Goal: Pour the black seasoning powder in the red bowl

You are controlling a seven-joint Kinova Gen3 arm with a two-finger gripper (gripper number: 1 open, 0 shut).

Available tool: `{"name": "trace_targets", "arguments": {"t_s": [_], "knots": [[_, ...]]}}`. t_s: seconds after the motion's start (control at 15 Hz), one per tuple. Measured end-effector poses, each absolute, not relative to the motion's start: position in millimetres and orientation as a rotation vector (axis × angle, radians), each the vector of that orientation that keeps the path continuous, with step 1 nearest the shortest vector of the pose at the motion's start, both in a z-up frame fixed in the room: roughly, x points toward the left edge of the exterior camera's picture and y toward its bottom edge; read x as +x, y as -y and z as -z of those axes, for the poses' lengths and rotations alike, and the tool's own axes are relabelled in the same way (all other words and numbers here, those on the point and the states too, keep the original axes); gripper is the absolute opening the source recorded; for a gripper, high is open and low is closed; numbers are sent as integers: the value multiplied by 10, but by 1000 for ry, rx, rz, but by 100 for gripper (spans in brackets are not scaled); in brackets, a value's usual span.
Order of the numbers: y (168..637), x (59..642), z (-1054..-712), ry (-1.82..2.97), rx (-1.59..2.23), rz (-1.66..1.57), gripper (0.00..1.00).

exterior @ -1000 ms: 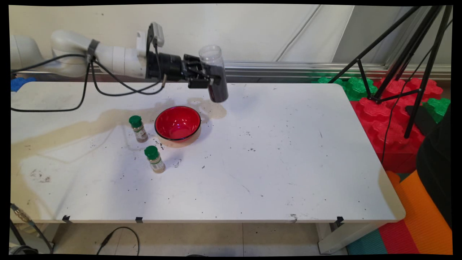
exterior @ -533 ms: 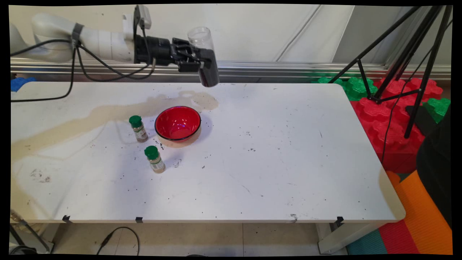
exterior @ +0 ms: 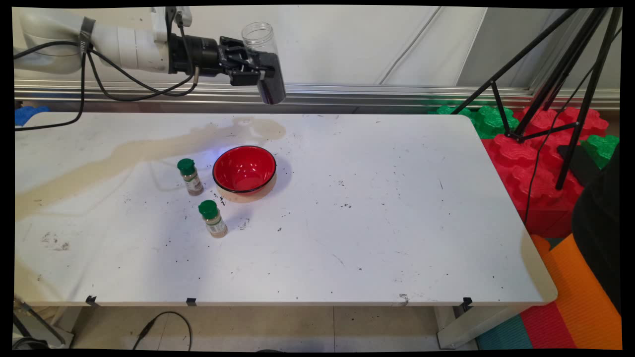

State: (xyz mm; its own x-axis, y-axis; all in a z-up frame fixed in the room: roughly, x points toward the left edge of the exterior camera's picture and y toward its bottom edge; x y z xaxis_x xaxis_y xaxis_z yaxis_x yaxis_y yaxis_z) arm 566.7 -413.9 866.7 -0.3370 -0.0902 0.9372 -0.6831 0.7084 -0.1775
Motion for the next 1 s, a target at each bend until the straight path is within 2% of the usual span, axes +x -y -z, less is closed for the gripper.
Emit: {"name": "trace_targets", "arguments": {"t_s": [0.53,1.0], "knots": [[4115,5826,-8589,1905,537,-796,0],[3985,5901,-8357,1996,445,-870,0]]}}
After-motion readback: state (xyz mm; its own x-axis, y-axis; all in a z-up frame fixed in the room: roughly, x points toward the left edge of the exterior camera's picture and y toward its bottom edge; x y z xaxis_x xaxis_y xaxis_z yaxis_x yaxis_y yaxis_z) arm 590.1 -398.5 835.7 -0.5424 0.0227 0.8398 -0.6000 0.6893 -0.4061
